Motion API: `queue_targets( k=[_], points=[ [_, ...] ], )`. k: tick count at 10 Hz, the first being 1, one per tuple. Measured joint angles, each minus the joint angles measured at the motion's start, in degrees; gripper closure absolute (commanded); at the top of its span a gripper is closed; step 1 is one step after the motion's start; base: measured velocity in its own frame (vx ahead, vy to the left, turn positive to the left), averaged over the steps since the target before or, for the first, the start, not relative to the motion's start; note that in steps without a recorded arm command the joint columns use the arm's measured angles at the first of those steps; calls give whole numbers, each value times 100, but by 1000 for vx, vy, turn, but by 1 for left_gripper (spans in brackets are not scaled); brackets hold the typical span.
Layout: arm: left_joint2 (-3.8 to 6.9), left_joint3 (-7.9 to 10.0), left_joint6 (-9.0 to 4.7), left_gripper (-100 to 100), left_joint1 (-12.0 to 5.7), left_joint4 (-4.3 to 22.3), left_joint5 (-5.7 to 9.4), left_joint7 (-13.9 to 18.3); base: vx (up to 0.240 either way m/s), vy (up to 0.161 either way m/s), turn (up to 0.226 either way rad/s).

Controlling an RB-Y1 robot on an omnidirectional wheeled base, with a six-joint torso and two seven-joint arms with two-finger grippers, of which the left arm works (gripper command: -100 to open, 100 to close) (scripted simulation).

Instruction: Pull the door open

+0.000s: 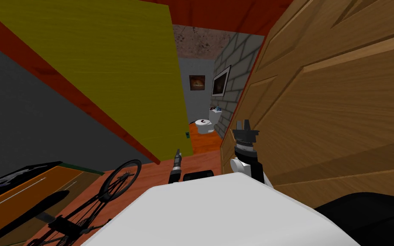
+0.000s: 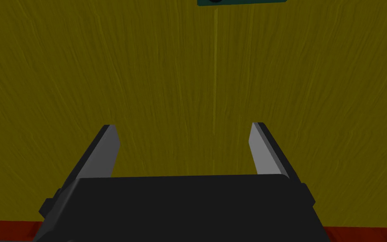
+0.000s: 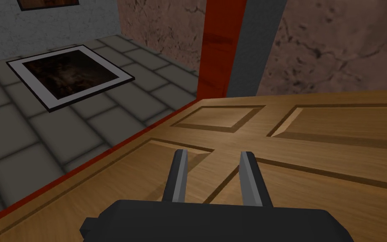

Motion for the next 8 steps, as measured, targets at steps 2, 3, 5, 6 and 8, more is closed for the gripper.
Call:
queue_targets(
  k=[2, 3, 5, 6, 8],
  points=[
    [-82, -36, -35, -100, -34, 190, 9, -4, 218, -12, 29],
    [-111, -47, -74, -100, -63, 308, 14, 2, 197, -61, 41],
    [-175, -74, -99, -100, -70, 417, 18, 2, 202, -64, 37],
    [-204, -81, -130, -100, -94, 512, 22, 7, 176, -87, 30],
    [-271, -101, -178, -100, -112, 633, 24, 5, 127, -85, 22]
  ],
)
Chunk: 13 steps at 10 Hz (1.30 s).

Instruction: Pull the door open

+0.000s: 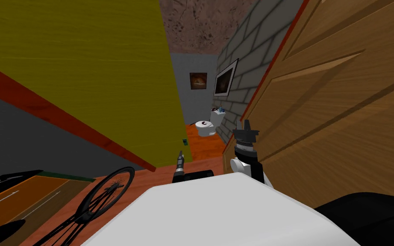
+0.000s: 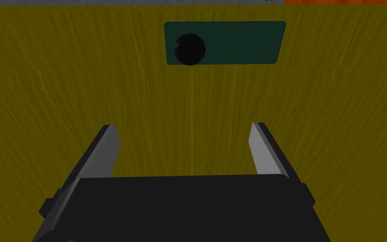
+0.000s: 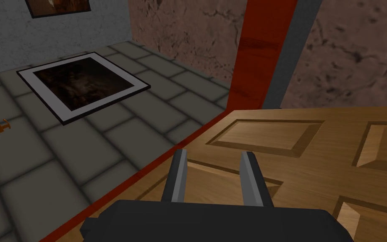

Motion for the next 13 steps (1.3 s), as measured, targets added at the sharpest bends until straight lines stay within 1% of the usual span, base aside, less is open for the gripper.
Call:
queue_targets(
  k=[1, 2, 4, 8, 9, 10, 11, 12, 13],
  points=[
    [-5, -2, 0, -100, -1, 2, 0, -2, -62, 40, -9],
    [47, 4, -16, -100, -9, 35, 4, -5, -157, 82, -13],
    [156, 9, -10, -100, 26, 7, 11, 0, -176, 120, -25],
    [509, 52, 0, -100, 58, 38, 44, 3, -207, 60, -44],
    [633, 58, 20, -100, 118, -17, 53, 5, -194, 11, -52],
    [739, 77, 22, -100, 110, 20, 66, 2, -194, 1, -36],
    [838, 92, 50, -100, 130, -12, 77, 1, -168, -3, -41],
    [936, 102, 38, -100, 157, 12, 86, 2, -161, 18, -36],
    [1056, 120, 20, -100, 172, 37, 103, 17, -152, 19, -34]
  ],
)
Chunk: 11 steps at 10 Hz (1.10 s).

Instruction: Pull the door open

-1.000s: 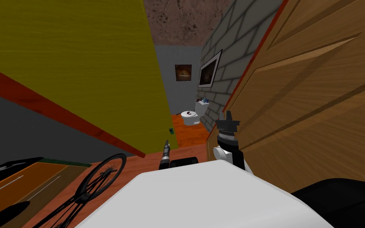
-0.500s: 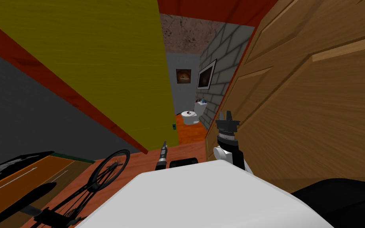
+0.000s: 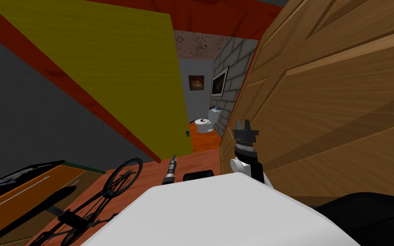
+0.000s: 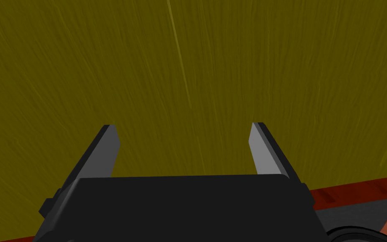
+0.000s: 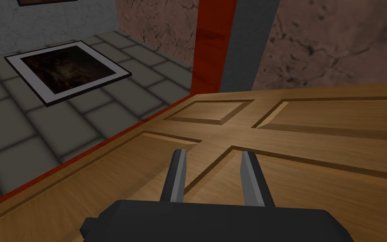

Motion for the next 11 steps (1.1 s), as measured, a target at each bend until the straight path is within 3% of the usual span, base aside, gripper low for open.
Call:
queue_targets(
  k=[4, 5, 7, 8, 11],
  points=[
    [396, 75, -42, -100, 75, 99, 60, 7, -153, 14, -40],
    [499, 111, -56, -100, 28, 185, 89, 23, -168, 41, -69],
    [693, 189, 10, -100, 131, 94, 154, 12, -132, 59, -81],
    [725, 279, -45, -100, 67, 268, 219, 19, 93, 14, -101],
    [654, 412, -1, -100, 140, 136, 301, 28, 191, -15, -43]
  ],
)
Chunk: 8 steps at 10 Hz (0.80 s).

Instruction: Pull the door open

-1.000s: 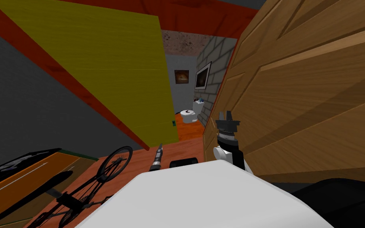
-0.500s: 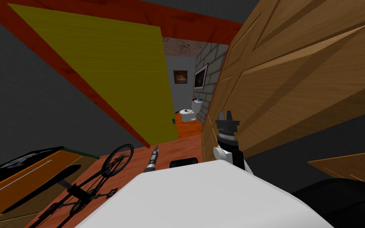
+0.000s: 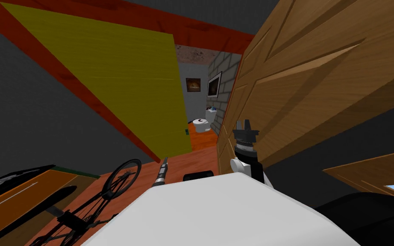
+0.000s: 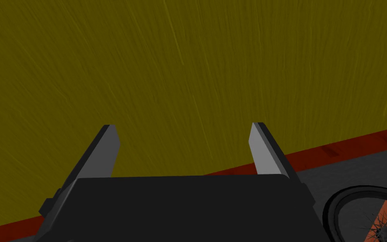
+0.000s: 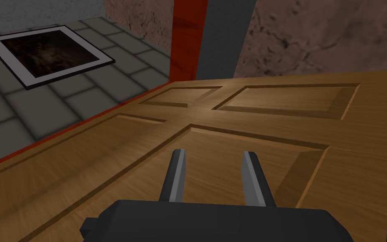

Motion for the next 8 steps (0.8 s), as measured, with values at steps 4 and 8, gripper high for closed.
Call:
queue_targets(
  k=[4, 8],
  points=[
    [-306, 87, 27, -100, -17, -108, 17, -27, 202, -3, -60],
    [-629, 150, -13, -100, -100, -94, 17, -41, 200, -5, -42]
  ],
)
